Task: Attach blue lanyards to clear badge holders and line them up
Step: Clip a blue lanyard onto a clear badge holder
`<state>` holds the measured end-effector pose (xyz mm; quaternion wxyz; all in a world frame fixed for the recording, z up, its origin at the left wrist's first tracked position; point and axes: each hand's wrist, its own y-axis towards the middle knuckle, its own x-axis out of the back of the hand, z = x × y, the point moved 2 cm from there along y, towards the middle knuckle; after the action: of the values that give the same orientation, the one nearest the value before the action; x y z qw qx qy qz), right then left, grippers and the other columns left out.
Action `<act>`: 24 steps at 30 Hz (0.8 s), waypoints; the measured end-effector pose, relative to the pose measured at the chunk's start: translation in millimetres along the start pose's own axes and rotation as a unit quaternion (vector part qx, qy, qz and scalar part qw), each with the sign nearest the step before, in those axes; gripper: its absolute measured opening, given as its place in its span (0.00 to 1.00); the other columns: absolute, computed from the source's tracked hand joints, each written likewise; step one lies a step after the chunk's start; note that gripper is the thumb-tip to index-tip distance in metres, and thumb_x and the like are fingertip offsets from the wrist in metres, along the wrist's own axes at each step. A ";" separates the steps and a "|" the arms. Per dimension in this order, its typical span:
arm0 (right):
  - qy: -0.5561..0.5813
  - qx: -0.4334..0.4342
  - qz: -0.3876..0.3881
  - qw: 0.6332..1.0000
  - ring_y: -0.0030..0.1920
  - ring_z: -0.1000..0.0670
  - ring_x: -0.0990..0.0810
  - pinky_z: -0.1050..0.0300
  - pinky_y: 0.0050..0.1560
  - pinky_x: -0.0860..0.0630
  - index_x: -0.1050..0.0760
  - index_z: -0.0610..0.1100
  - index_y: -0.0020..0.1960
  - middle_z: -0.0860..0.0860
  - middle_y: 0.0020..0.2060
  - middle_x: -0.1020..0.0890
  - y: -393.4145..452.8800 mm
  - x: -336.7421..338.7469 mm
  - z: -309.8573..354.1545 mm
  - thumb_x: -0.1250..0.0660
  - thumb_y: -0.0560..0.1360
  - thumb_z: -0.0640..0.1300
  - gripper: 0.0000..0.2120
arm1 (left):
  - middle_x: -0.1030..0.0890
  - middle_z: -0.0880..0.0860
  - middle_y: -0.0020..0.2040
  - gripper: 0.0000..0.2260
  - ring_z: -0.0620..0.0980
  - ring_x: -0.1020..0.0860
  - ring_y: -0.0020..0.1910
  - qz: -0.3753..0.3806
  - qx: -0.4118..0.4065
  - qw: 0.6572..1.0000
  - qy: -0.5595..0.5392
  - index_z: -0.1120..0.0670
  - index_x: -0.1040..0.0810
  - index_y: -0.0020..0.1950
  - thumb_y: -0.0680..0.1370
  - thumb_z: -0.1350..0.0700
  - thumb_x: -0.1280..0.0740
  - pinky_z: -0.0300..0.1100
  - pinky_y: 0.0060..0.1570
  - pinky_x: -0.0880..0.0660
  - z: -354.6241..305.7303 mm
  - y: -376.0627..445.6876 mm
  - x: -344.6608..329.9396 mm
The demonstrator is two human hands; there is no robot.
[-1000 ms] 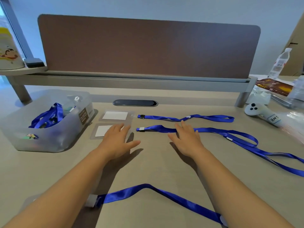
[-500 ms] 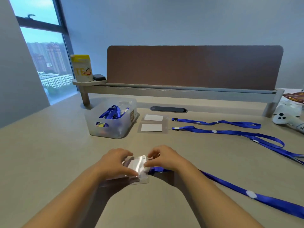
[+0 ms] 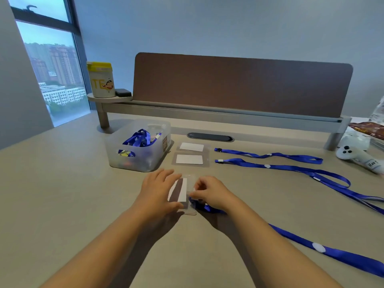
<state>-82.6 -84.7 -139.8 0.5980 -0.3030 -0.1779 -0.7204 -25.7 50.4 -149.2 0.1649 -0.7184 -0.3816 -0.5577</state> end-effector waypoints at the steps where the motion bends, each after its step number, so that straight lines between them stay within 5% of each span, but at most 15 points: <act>1: 0.022 0.005 -0.007 1.000 0.47 0.48 0.24 0.52 0.53 0.24 0.33 0.50 0.37 0.47 0.44 0.24 -0.1 2.6 -0.2 0.35 0.74 0.43 0.10 | 0.41 0.50 0.73 0.32 0.51 0.45 0.72 -0.001 -0.016 1.000 -0.009 0.46 0.42 0.68 0.69 0.44 0.32 0.49 0.71 0.46 -5.6 1.3 1.0; 7: 0.117 0.028 -0.020 0.993 0.41 0.55 0.25 0.67 0.39 0.28 0.32 0.48 0.37 0.51 0.39 0.24 -4.3 16.0 0.7 0.36 0.75 0.43 0.08 | 0.33 0.51 0.69 0.25 0.50 0.37 0.68 -0.004 -0.059 0.997 -0.039 0.48 0.37 0.66 0.71 0.49 0.33 0.47 0.69 0.40 -27.3 3.3 3.6; 15: 0.241 0.002 -0.016 0.970 0.40 0.53 0.23 0.62 0.45 0.26 0.28 0.45 0.36 0.50 0.37 0.22 -7.3 25.8 -4.5 0.36 0.75 0.43 0.09 | 0.22 0.57 0.60 0.16 0.57 0.26 0.59 -0.040 -0.111 0.991 -0.056 0.50 0.30 0.63 0.75 0.52 0.38 0.46 0.58 0.29 -40.0 4.1 18.2; 20: 0.350 -0.037 0.035 0.935 0.29 0.53 0.23 0.64 0.31 0.22 0.29 0.40 0.43 0.46 0.36 0.23 -14.8 27.4 -0.6 0.37 0.76 0.42 0.06 | 0.18 0.59 0.54 0.25 0.58 0.22 0.52 -0.049 -0.116 0.991 -0.053 0.50 0.27 0.60 0.69 0.40 0.46 0.48 0.53 0.25 -38.0 4.8 21.2; 24: 0.293 -0.058 0.012 0.954 0.27 0.55 0.36 0.66 0.25 0.35 0.27 0.42 0.44 0.49 0.35 0.26 -17.0 29.9 -1.2 0.35 0.75 0.45 0.06 | 0.22 0.57 0.60 0.16 0.56 0.25 0.58 -0.038 -0.084 0.994 -0.055 0.51 0.30 0.63 0.76 0.52 0.40 0.46 0.58 0.27 -32.7 6.4 22.5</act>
<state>-102.5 -104.2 -119.4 0.6137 -0.1149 0.0503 -0.7795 -41.1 32.7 -116.5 0.0619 -0.7446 -0.3689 -0.5529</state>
